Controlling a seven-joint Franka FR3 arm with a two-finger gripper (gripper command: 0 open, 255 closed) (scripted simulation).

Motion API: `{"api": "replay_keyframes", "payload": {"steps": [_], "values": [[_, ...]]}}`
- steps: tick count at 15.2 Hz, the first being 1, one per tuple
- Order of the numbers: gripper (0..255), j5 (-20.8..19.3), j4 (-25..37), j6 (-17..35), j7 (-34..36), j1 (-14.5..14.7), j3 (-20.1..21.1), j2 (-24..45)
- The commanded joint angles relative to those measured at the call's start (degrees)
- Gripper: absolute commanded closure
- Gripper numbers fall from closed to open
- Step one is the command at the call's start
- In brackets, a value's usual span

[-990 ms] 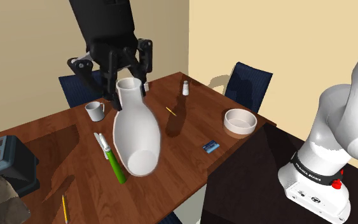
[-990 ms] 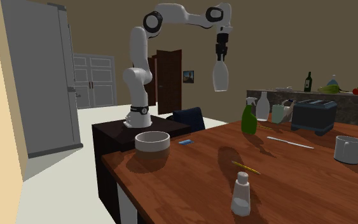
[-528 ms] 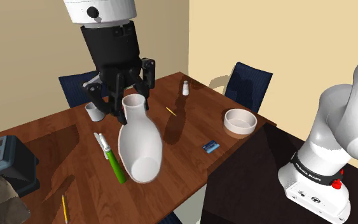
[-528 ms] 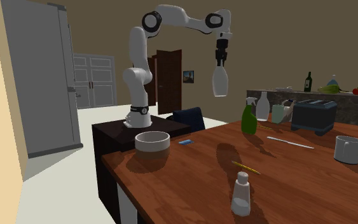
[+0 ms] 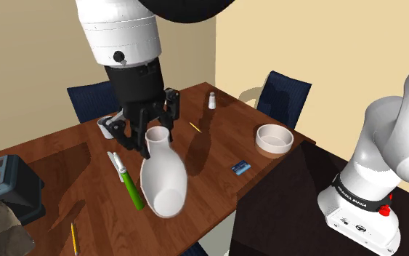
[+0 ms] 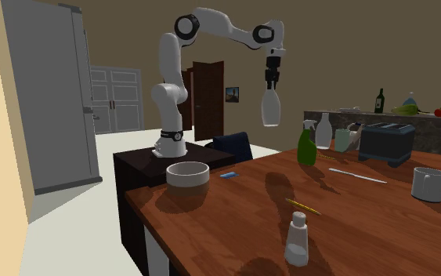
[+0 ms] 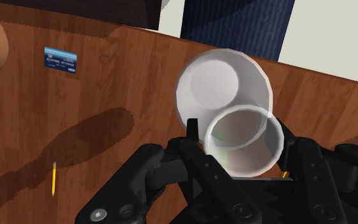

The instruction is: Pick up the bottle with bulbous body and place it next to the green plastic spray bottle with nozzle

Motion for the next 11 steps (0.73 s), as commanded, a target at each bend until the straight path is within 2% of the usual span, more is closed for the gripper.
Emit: {"api": "replay_keyframes", "payload": {"steps": [1,11], "values": [[255,-0.03,-1.54,1.65,0.02,0.02,0.02,0.06],[255,-0.56,-8.05,9.16,0.3,0.12,0.06,1.18]]}}
